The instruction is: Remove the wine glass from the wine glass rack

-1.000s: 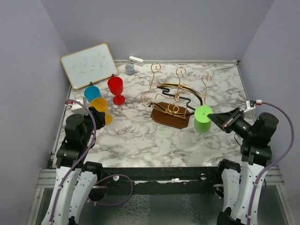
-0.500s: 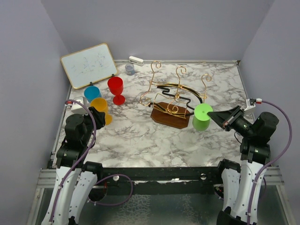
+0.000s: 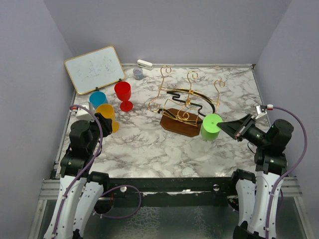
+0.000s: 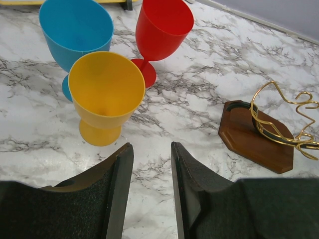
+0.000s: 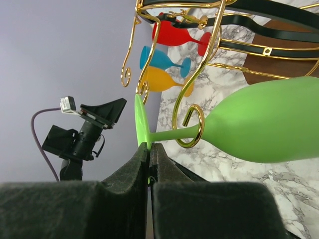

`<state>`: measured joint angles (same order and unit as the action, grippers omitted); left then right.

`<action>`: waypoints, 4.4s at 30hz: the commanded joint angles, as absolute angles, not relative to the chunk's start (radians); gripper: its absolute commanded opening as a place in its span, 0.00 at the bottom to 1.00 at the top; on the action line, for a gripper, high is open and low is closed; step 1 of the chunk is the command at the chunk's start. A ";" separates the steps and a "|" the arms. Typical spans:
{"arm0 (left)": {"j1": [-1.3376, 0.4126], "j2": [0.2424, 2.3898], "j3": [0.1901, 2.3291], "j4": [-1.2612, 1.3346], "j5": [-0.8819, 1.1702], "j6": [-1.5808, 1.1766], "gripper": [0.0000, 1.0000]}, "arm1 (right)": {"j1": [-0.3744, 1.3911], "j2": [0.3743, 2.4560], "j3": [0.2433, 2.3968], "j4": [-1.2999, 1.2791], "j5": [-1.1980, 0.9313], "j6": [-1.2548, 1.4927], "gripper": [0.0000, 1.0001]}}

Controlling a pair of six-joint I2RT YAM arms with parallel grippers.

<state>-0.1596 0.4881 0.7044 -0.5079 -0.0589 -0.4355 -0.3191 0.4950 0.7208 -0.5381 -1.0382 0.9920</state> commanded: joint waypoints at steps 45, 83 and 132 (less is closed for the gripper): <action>-0.166 0.494 0.696 -0.484 -0.053 -0.444 0.39 | -0.308 0.572 1.075 -0.615 -0.429 0.662 0.01; -0.166 0.598 1.133 -0.782 0.157 -0.670 0.42 | 1.427 1.025 1.180 -0.552 0.015 -0.569 0.01; -0.165 0.459 0.896 -1.008 0.620 -0.700 0.43 | 1.779 1.368 0.432 0.709 0.587 -1.637 0.01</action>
